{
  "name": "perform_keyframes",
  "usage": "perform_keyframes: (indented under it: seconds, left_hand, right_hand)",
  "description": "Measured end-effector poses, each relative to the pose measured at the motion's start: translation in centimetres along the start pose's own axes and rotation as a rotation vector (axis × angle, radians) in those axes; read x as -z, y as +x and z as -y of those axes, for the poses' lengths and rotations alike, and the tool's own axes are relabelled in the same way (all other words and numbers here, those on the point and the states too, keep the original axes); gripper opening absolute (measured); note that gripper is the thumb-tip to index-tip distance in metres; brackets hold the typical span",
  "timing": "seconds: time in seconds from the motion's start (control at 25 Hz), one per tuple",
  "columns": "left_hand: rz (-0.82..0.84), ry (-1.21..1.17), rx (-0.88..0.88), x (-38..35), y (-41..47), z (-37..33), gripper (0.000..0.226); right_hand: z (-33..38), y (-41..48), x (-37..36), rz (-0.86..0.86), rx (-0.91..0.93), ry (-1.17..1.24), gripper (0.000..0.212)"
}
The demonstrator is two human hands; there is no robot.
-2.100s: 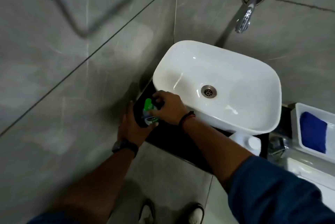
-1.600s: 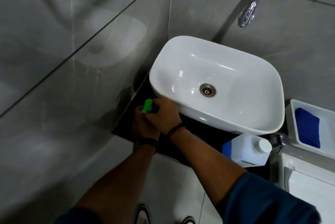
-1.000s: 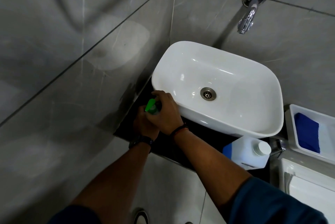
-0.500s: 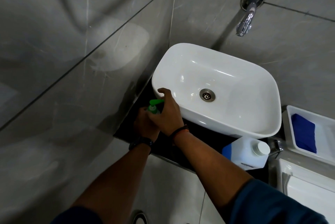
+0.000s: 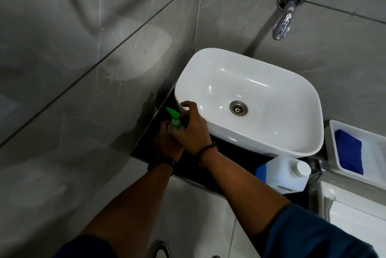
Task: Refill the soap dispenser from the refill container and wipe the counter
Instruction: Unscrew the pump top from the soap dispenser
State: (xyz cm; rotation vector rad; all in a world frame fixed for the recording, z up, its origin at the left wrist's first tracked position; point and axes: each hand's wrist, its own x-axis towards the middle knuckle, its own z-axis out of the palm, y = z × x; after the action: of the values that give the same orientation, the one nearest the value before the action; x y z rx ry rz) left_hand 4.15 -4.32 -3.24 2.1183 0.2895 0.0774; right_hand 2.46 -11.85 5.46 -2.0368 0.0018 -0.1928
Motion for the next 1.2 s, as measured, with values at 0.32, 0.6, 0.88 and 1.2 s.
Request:
perform_keyframes:
  seconds: [0.32, 0.6, 0.88, 1.2]
  left_hand:
    - [0.025, 0.039, -0.061, 0.3, 0.2, 0.0, 0.044]
    - [0.004, -0.044, -0.024, 0.7, -0.6, -0.1, 0.036]
    - [0.042, -0.146, -0.034, 1.5, -1.2, -0.9, 0.097]
    - [0.021, -0.069, -0.13, 2.4, -1.0, -1.9, 0.055]
  right_hand:
    - [-0.3, 0.0, -0.4, -0.031, -0.039, -0.006, 0.049]
    - [0.8, 0.1, -0.1, -0.169, 0.008, -0.088, 0.027]
    - [4.3, 1.6, 4.3, -0.409, 0.138, 0.155, 0.024]
    - [1.1, -1.4, 8.6, -0.152, 0.017, -0.266, 0.034]
